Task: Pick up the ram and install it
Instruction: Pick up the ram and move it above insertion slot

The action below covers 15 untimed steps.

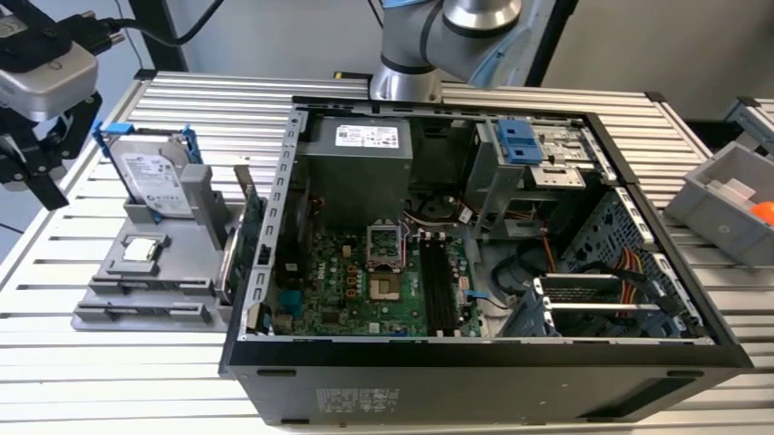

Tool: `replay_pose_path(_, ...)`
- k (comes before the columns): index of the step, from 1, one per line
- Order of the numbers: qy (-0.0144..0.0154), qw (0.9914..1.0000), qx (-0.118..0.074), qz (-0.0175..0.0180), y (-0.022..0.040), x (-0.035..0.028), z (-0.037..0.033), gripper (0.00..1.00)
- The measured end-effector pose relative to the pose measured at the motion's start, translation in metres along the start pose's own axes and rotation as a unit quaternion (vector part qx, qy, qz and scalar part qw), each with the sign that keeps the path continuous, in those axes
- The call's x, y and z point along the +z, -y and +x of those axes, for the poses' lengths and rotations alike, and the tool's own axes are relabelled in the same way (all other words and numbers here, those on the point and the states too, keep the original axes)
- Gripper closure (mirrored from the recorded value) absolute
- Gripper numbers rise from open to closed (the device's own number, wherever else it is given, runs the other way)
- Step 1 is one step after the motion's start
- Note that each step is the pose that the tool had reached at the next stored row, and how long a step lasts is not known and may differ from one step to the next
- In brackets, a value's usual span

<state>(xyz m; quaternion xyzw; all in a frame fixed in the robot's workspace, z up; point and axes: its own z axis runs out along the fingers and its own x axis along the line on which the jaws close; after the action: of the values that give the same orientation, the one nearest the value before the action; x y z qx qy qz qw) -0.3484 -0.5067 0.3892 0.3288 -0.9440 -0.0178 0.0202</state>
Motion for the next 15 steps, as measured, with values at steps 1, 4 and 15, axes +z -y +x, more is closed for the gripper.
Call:
replay_pose_path(1,-0.0002,1.0,-0.003,0.0001,0.0,0.0,0.0,1.0)
replay_pose_path(4,-0.0006,0.99993,-0.012,0.0003,0.0,0.0,0.0,1.0)
replay_pose_path(15,-0.002,0.99917,-0.041,0.0011,0.0,0.0,0.0,1.0)
